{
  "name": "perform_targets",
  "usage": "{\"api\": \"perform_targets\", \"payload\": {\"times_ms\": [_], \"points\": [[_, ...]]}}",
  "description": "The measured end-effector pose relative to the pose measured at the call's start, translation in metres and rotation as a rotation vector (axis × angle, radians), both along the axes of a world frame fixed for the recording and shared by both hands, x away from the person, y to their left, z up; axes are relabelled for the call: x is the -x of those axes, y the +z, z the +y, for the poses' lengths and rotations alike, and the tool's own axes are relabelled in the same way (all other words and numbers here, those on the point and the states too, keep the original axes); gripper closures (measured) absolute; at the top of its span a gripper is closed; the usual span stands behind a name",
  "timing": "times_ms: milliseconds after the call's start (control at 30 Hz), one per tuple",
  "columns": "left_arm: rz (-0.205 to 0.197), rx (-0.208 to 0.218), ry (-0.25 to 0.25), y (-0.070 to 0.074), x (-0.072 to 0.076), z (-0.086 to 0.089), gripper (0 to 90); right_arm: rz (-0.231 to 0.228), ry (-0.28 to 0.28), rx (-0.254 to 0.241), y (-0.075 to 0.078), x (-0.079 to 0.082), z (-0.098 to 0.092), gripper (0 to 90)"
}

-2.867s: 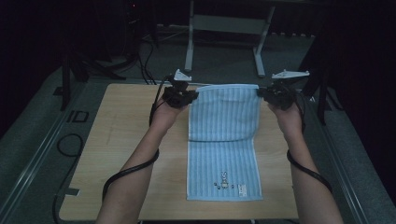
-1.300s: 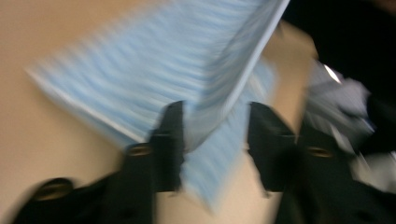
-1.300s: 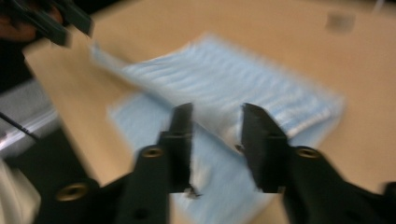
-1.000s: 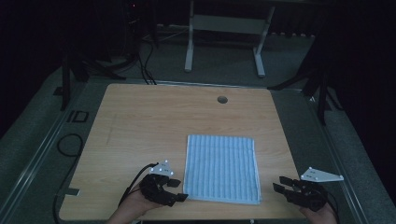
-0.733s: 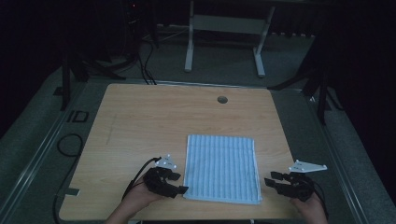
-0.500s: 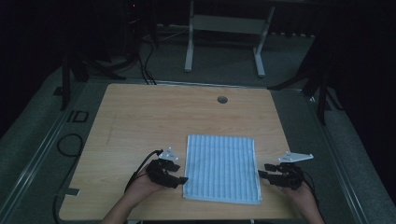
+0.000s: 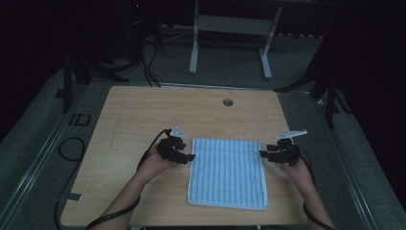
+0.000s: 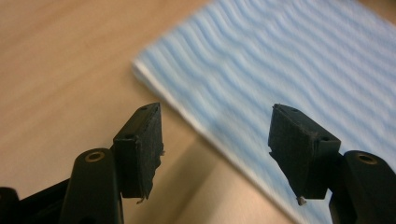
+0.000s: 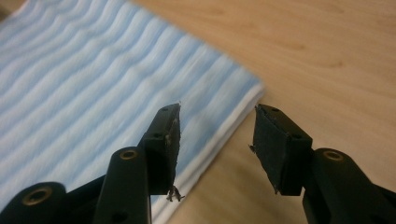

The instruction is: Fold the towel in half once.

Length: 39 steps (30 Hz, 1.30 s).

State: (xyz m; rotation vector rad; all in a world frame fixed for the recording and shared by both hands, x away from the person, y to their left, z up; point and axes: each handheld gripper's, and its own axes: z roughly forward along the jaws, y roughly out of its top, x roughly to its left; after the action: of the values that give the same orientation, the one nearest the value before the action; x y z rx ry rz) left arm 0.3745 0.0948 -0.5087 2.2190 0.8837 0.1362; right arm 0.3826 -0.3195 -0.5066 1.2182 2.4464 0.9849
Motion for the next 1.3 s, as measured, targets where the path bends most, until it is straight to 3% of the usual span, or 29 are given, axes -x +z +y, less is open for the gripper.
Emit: {"api": "perform_targets", "payload": {"times_ms": [167,333,433,500,567,700,800,867,933,1100,1200,1233,1300], "points": [[0.016,0.027,0.023,-0.003,-0.031,-0.012,35.4,0.038,-0.032,-0.012,0.0,-0.026,0.006,50.6],[0.044,-0.022,0.058,-0.015,-0.059,-0.023,35.4,0.082,-0.053,0.025,-0.009,-0.048,0.014,50.5],[0.08,-0.008,0.077,-0.02,-0.072,-0.02,35.4,0.095,-0.067,0.043,-0.015,-0.054,0.017,51.1],[0.098,0.02,0.094,-0.023,-0.077,-0.016,35.4,0.109,-0.084,0.067,-0.021,-0.059,0.018,55.4],[0.112,0.02,0.09,-0.028,-0.081,-0.014,35.6,0.128,-0.077,0.064,-0.025,-0.062,0.018,57.9],[0.142,0.038,0.083,-0.035,-0.085,-0.016,39.1,0.143,-0.05,0.069,-0.026,-0.065,0.021,80.3],[0.172,0.074,0.066,-0.034,-0.086,-0.019,53.1,0.13,-0.046,0.073,-0.022,-0.063,0.024,84.3],[0.16,0.032,0.037,-0.033,-0.084,-0.026,73.4,0.126,-0.05,0.07,-0.02,-0.063,0.024,85.0],[0.138,0.015,0.025,-0.03,-0.081,-0.029,84.9,0.12,-0.049,0.064,-0.018,-0.063,0.023,85.4],[0.073,0.025,0.015,-0.007,-0.075,-0.026,87.0,0.102,-0.045,0.059,-0.008,-0.064,0.021,85.9],[0.031,0.069,0.003,0.011,-0.069,-0.021,86.9,0.076,-0.039,0.036,0.004,-0.062,0.021,86.0],[-0.001,0.068,-0.001,0.018,-0.066,-0.018,86.9,0.062,-0.035,0.032,0.008,-0.06,0.021,86.0],[-0.017,0.096,-0.016,0.028,-0.061,-0.013,86.8,0.031,-0.023,0.012,0.018,-0.054,0.02,86.0]]}}
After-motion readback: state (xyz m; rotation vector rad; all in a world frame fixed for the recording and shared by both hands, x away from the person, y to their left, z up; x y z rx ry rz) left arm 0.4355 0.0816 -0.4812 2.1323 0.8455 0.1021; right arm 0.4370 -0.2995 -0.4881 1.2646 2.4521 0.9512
